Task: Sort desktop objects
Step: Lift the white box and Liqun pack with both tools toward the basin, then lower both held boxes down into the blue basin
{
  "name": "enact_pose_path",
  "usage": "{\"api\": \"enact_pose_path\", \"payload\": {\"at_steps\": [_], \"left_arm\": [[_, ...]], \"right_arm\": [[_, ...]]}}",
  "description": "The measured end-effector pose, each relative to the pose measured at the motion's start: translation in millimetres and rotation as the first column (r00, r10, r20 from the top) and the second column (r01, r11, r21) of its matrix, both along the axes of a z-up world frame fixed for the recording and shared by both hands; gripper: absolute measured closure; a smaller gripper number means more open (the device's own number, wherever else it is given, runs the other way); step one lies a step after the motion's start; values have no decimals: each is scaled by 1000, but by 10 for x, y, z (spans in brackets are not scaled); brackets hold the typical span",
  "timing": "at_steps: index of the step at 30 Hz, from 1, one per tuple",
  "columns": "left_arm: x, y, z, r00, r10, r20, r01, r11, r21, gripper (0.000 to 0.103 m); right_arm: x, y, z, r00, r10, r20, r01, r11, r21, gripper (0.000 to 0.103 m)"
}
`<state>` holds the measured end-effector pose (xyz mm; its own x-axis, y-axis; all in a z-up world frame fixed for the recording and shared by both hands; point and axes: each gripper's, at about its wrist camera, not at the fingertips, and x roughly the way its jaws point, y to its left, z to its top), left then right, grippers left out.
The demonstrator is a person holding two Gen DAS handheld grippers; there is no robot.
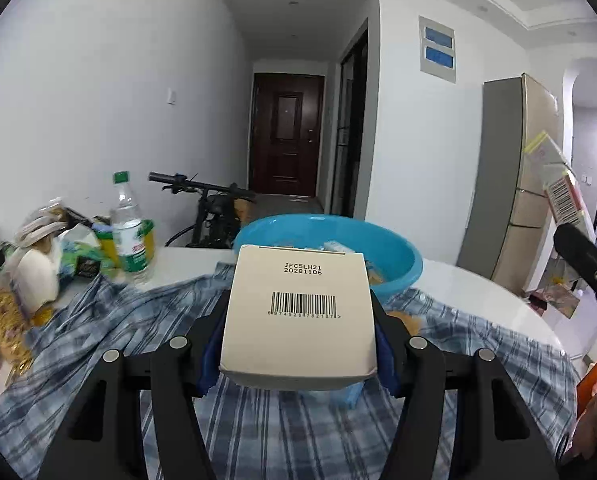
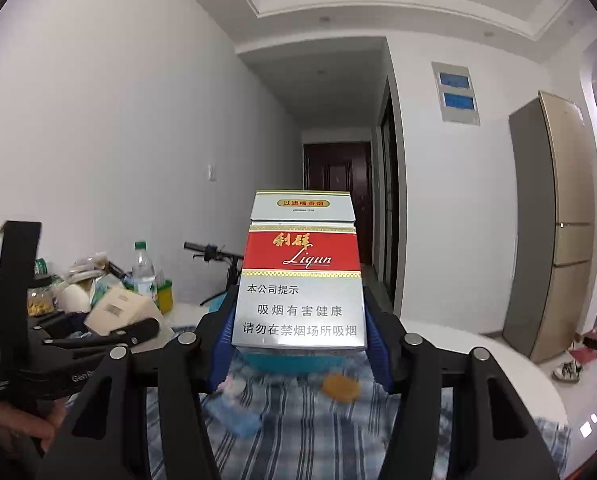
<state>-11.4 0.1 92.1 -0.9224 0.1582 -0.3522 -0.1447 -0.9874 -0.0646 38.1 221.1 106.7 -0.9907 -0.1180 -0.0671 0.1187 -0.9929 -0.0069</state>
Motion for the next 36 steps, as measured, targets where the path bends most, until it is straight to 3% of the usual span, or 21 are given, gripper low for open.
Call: {"api": "enact_pose_path", "payload": {"at_steps": [6,11,15,20,24,28,36], "left_arm": [[-361,101,263,995,13,-95,-19,998,-57,40],[-739,197,468,992,-6,-125,-3,997,-71,40],[-1063,278,579,988,-8,-155,-5,996,-85,39],[-1578,317,676,993,-2,-119,-5,998,-55,39],[-1938,368,723,989,9,-147,-17,999,-52,39],[-2237,324,746,990,1,-139,1,1000,19,39],[-2664,306,795,984,-3,-180,7,1000,20,39]], "right_arm": [[-373,-29,133,1000,-6,-19,7,1000,23,49],[-784,-28,227,998,-62,2,62,997,43,49],[-1136,7,271,999,-49,19,49,998,27,49],[-1609,55,341,998,-36,50,36,999,2,49],[-1957,113,386,997,-32,66,33,999,-21,49],[-2266,116,417,997,-29,73,30,999,-16,49],[-2601,45,535,1000,-29,4,29,1000,2,49]]}}
